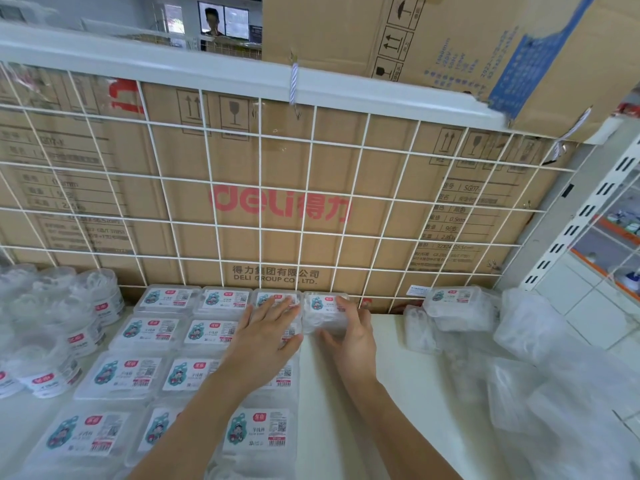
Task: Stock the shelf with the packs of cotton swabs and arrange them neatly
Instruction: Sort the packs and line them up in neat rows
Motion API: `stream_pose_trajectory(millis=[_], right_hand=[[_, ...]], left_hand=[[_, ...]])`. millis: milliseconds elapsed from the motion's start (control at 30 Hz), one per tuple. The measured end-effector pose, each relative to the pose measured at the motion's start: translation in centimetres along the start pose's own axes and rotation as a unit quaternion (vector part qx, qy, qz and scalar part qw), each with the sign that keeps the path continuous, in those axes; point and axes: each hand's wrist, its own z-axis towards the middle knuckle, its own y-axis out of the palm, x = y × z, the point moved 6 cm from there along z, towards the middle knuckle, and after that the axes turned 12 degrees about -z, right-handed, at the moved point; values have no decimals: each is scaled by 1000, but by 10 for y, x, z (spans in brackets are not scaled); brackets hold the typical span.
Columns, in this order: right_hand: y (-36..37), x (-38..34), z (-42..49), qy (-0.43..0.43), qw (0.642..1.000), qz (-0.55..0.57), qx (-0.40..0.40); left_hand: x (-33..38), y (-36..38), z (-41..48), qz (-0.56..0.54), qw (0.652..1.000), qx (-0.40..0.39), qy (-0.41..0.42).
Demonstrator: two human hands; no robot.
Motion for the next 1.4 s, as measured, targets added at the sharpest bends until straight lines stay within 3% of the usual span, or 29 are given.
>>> stream_pose_trajectory(millis=[333,600,800,867,933,1033,1100,1200,1267,1333,1400], right_hand=[[0,0,0,1,999,-38,22],[-41,-1,-2,-63,996,-40,-48],[-142,20,19,-119,975,-151,109],[-165,32,34,-109,964,-206,127],[-174,42,49,-73,957,-273,69],[-171,62,62,-33,905,-420,-63],[-169,70,65,-30,888,-452,-79],[-172,73,67,-23,904,-423,-60],[-176,70,63,-17,933,-357,-39],[-181,66,52,9,977,-212,-5],[-183,57,37,13,998,-69,3]], left_hand=[[0,1,0,5,1000,-3,1],[-3,0,-2,1,1000,-3,3],[-7,0,1,-12,1000,-1,9],[-6,0,1,-16,1000,-4,11],[-4,-1,0,-15,1000,-6,10],[-3,-1,0,-12,1000,-8,8],[-4,-1,0,-13,1000,-13,3],[-6,0,2,-32,999,-9,12],[-9,-1,3,-41,999,-15,5],[-8,-3,3,-17,1000,-10,-2],[7,-8,4,-3,1000,21,22]])
